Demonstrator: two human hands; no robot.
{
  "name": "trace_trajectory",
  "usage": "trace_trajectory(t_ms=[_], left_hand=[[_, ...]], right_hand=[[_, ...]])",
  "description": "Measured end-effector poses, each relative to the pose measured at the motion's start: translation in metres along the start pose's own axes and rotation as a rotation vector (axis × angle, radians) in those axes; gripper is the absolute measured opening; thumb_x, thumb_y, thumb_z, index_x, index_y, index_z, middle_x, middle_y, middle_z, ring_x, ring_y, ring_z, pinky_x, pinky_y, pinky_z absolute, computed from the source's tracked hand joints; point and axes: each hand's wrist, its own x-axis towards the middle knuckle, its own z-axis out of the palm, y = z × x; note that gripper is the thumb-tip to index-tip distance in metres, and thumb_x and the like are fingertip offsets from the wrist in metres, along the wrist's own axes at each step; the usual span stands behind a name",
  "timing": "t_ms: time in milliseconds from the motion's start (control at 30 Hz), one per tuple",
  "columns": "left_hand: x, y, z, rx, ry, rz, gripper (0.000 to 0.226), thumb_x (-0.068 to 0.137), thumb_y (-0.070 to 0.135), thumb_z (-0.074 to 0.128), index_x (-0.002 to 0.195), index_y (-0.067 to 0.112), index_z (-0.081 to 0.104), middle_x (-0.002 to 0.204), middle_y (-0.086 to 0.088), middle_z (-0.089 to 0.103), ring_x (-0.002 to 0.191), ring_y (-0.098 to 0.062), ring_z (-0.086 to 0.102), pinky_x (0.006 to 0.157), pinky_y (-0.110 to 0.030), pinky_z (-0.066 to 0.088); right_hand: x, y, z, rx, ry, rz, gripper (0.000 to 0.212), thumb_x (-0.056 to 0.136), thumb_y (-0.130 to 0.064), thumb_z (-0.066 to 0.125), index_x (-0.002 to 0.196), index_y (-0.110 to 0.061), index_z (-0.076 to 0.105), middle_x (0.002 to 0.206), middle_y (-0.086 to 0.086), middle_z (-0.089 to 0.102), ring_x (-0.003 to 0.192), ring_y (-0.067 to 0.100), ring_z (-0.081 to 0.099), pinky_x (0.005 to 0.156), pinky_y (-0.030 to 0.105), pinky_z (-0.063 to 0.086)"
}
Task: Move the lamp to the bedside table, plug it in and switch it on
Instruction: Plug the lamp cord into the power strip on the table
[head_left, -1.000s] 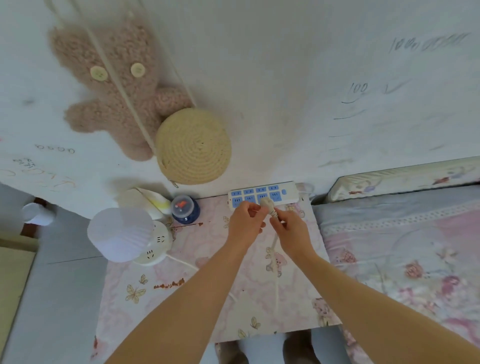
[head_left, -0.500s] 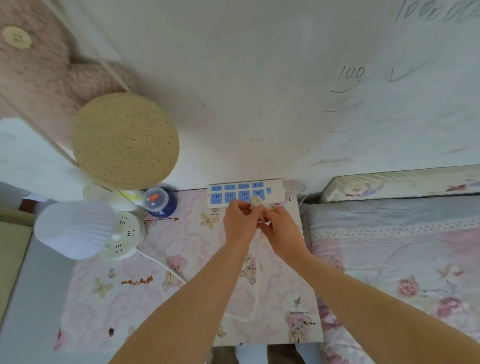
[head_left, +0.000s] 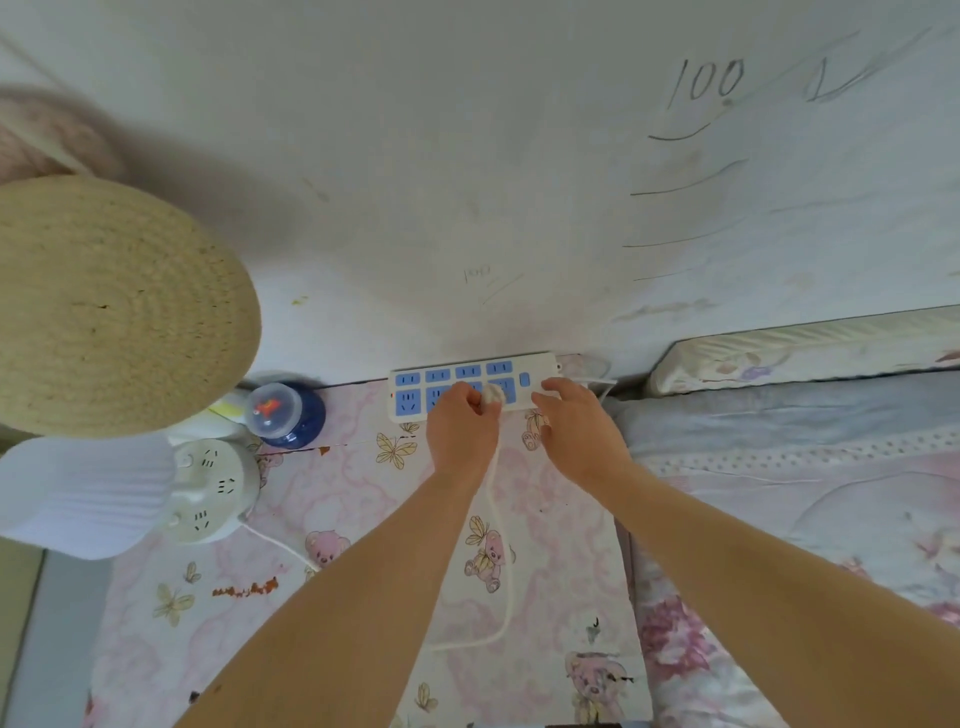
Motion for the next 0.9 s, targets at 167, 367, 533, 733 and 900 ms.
trace_trajectory(t_ms=[167, 367, 533, 733, 900], left_hand=[[0.007, -0.004, 0.006, 0.141, 0.031, 0.047, 0.025, 0.091, 0.028, 0.057, 0.071, 0.012, 0.052, 0.063, 0.001, 0.055, 0.061, -0.018, 0.053, 0.049, -0.021, 0.036], [0.011, -0.003, 0.009, 0.212, 0.049, 0.076, 0.031, 0.090, 0.028, 0.056, 0.065, 0.014, 0.045, 0.056, 0.003, 0.046, 0.056, -0.016, 0.046, 0.047, -0.024, 0.034], [0.018, 0.002, 0.007, 0.290, 0.024, 0.093, 0.025, 0.086, 0.022, 0.057, 0.065, 0.014, 0.046, 0.058, 0.003, 0.046, 0.054, -0.016, 0.044, 0.046, -0.025, 0.032], [0.022, 0.009, 0.004, 0.379, -0.036, 0.163, 0.031, 0.085, 0.018, 0.055, 0.059, 0.015, 0.038, 0.049, 0.005, 0.035, 0.049, -0.015, 0.038, 0.043, -0.025, 0.028], [0.029, 0.010, 0.000, 0.339, -0.072, 0.095, 0.040, 0.086, 0.027, 0.060, 0.053, 0.016, 0.038, 0.048, 0.003, 0.045, 0.048, -0.022, 0.058, 0.051, -0.029, 0.048]], right_hand=[[0.005, 0.011, 0.008, -0.058, -0.049, -0.043, 0.051, 0.090, -0.012, 0.053, 0.139, -0.013, 0.042, 0.154, 0.002, 0.031, 0.142, 0.023, 0.026, 0.108, 0.039, 0.043], [0.006, 0.014, 0.006, -0.189, -0.017, -0.113, 0.053, 0.087, -0.007, 0.052, 0.139, -0.011, 0.039, 0.149, 0.003, 0.037, 0.139, 0.023, 0.030, 0.106, 0.037, 0.042], [0.009, 0.008, 0.001, -0.256, -0.056, -0.115, 0.048, 0.087, -0.006, 0.054, 0.135, -0.009, 0.043, 0.142, 0.005, 0.038, 0.135, 0.022, 0.035, 0.096, 0.033, 0.047], [0.011, 0.006, -0.008, -0.254, -0.147, -0.095, 0.051, 0.090, -0.005, 0.050, 0.140, -0.010, 0.038, 0.160, 0.003, 0.010, 0.142, 0.020, 0.026, 0.093, 0.039, 0.051], [0.013, 0.010, -0.008, -0.265, -0.179, -0.104, 0.057, 0.093, -0.007, 0.049, 0.146, -0.012, 0.028, 0.162, 0.001, 0.004, 0.148, 0.017, 0.012, 0.101, 0.041, 0.047]])
